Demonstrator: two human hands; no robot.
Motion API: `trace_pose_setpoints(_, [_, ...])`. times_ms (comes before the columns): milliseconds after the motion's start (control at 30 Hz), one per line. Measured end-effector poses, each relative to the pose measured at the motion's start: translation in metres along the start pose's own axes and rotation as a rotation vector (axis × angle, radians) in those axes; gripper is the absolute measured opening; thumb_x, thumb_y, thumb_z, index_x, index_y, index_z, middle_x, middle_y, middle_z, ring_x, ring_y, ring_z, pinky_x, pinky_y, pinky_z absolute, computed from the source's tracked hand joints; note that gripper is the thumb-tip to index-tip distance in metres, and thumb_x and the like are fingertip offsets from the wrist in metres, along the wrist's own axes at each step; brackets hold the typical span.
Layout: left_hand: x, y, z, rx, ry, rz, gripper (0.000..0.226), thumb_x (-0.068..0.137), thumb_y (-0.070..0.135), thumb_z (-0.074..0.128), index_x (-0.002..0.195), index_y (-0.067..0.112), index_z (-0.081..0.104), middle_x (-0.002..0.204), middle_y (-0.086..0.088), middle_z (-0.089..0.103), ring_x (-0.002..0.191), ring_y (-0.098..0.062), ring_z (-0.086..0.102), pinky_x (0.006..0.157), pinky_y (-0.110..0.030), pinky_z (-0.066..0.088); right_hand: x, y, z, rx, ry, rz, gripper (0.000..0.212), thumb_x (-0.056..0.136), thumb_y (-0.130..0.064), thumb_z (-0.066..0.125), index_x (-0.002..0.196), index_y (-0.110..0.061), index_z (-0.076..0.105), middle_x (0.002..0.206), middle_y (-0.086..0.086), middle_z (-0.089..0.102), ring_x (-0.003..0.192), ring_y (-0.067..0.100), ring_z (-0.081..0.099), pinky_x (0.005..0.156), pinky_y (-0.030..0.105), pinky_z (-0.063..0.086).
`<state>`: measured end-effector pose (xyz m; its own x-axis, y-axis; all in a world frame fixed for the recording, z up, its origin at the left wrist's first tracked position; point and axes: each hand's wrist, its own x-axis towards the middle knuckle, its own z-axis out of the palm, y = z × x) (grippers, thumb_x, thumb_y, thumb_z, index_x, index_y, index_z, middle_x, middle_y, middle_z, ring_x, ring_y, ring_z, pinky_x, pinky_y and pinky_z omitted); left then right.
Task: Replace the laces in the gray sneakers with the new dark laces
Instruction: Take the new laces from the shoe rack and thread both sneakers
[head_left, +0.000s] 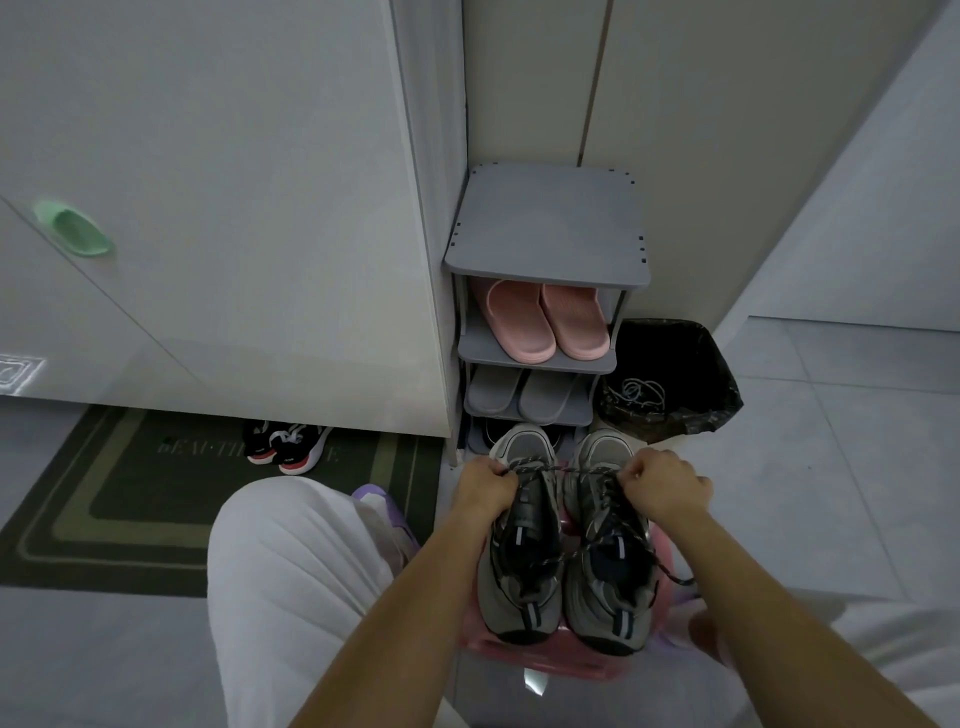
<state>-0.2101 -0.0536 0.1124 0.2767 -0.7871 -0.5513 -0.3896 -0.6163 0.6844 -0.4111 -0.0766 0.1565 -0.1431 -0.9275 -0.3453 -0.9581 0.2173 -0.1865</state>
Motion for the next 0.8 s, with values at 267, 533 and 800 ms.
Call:
trace_pose_setpoints(267, [-0.004, 0.002, -0.001, 0.016, 0.019, 0.001, 0.008, 0.088, 0.020, 0.059, 0.093, 0.013, 0.059, 0.092, -0.008, 0.063, 0.086, -0.023, 0.061, 0.079, -0.031, 0.048, -0.008, -0.057, 0.018, -0.102, -0.033, -0.246, 0.030, 0.091, -0.046, 0.047, 0.115, -0.033, 0.061, 0.125, 0.003, 0.051, 0.123, 0.025, 0.042, 0.102, 0.040, 0.030])
trace_pose_setpoints(533, [-0.006, 0.004, -0.006, 0.020, -0.026, 0.002, 0.013, 0.086, 0.022, 0.061, 0.084, 0.009, 0.065, 0.089, -0.014, 0.068, 0.087, -0.029, 0.065, 0.074, -0.029, 0.049, -0.008, -0.045, 0.017, -0.226, -0.047, -0.246, 0.035, 0.091, -0.020, 0.042, 0.125, -0.014, 0.050, 0.133, 0.009, 0.045, 0.126, 0.028, 0.038, 0.104, 0.040, 0.029])
trace_pose_setpoints(800, [-0.007, 0.010, -0.011, -0.036, -0.048, -0.042, 0.033, 0.086, 0.013, 0.062, 0.057, 0.014, 0.046, 0.059, -0.003, 0.049, 0.058, -0.018, 0.048, 0.060, -0.027, 0.041, -0.013, -0.037, 0.013, -0.204, 0.031, -0.312, 0.023, 0.096, -0.025, 0.040, 0.114, -0.019, 0.051, 0.122, 0.004, 0.055, 0.120, 0.023, 0.044, 0.095, 0.036, 0.031])
